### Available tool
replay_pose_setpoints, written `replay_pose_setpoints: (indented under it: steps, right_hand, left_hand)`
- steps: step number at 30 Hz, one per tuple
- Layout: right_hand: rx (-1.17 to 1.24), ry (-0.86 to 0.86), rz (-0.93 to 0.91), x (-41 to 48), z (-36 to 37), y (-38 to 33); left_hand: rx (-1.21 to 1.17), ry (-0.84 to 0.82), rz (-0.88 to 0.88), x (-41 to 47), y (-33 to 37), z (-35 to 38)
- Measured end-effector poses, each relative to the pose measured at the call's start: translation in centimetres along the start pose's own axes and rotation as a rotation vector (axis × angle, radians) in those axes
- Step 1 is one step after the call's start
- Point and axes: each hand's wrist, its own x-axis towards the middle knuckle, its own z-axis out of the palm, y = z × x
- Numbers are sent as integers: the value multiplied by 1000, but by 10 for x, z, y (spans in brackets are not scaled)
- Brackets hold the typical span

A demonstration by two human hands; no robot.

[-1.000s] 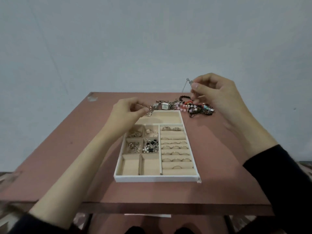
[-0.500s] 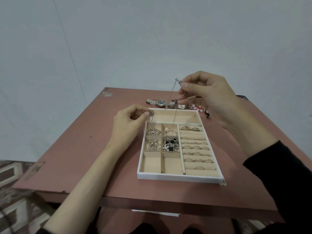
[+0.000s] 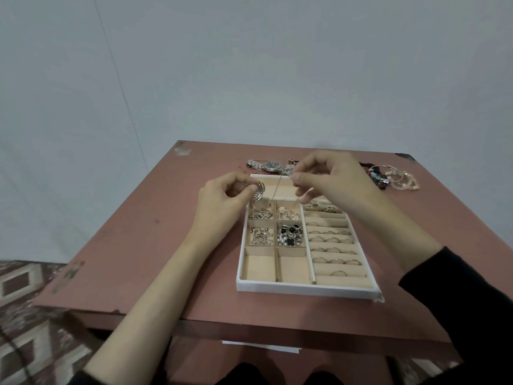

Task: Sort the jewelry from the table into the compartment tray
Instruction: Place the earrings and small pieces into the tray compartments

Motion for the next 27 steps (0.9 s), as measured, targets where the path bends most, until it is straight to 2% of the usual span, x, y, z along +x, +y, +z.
replay_pose_setpoints:
  steps: [3, 6, 12, 16, 21, 27]
  right_hand:
    - [-448, 23, -102, -4, 4, 7]
    - [-648, 2, -116, -6, 8, 13]
    - [-831, 2, -155, -7, 18, 20]
    - [-917, -61, -177, -6, 23, 16]
    - [-875, -43, -188, 1, 24, 8]
    - [-950, -105, -143, 10, 36, 0]
  left_hand:
    - [5, 8, 0, 0, 0, 0]
    - [7, 5, -2, 0, 1, -1]
    - [22, 7, 2, 0, 0, -1]
    - [32, 8, 8, 0, 0, -1]
    - [42, 12, 8, 0, 1, -1]
    - [45, 18, 11, 2, 0, -1]
